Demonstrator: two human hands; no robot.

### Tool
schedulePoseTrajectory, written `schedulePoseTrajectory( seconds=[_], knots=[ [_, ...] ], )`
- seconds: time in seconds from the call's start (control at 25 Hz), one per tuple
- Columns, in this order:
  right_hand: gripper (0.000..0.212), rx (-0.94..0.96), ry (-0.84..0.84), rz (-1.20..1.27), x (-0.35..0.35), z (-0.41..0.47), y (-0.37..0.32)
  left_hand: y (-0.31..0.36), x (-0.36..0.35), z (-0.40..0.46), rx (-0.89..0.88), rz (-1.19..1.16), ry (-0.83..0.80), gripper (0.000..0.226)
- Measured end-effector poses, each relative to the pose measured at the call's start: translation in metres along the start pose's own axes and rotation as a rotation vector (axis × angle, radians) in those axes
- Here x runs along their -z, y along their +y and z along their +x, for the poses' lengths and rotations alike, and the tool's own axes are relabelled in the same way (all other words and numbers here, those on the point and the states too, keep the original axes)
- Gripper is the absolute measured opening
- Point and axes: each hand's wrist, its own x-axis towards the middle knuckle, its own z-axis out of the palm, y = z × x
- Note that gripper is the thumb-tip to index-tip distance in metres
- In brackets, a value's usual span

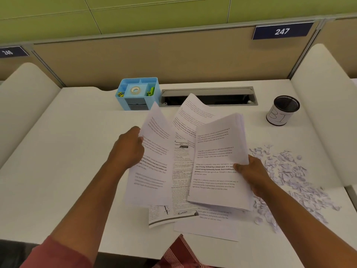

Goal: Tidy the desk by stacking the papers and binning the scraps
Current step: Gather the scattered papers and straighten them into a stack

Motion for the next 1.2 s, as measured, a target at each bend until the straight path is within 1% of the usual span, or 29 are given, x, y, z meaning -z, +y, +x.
schedulePoseTrajectory(
  seconds=[0.12,0.24,0.4,0.56,0.68,0.72,0.8,0.88,1.04,1.12,1.2],
  knots=[
    [0.029,0.023,-0.005,0.009,-0.002,-0.003,-0.006,0.004,0.02,-0.001,-0.005,0.026,0.032,0.01],
    [0.028,0.045,-0.025,0.001,-0.005,-0.005,-0.012,0.01,0.042,-0.001,0.048,0.084,0.088,0.026],
    [0.026,0.088,-0.039,-0.012,-0.01,-0.009,-0.018,0.01,0.065,-0.002,0.004,0.128,0.197,0.025],
    [0.027,0.1,-0.056,0.032,-0.015,-0.011,-0.02,0.009,0.074,-0.003,-0.062,0.019,0.227,0.03],
    [0.03,0.058,-0.1,0.115,-0.016,-0.011,-0.019,0.01,0.08,-0.005,-0.094,-0.072,0.236,0.028],
    [0.034,0.043,-0.122,0.148,-0.017,-0.013,-0.019,0.01,0.08,-0.005,-0.101,-0.158,0.225,0.025],
    [0.039,0.029,-0.197,0.227,-0.017,-0.018,-0.019,0.01,0.072,-0.001,-0.115,-0.4,0.168,0.015],
    [0.042,0.022,-0.278,0.294,-0.021,-0.028,-0.019,0.01,0.045,0.005,-0.105,-0.568,0.094,0.012],
    [0.045,0.043,-0.4,0.339,-0.034,-0.045,-0.021,0.006,-0.029,0.007,0.022,-0.595,-0.067,0.011],
    [0.042,0.025,-0.445,0.388,-0.038,-0.052,-0.023,0.006,-0.052,0.001,0.079,-0.637,-0.091,0.016],
    [0.043,0.017,-0.457,0.422,-0.038,-0.055,-0.022,0.008,-0.063,-0.005,0.087,-0.686,-0.093,0.02]
  ],
)
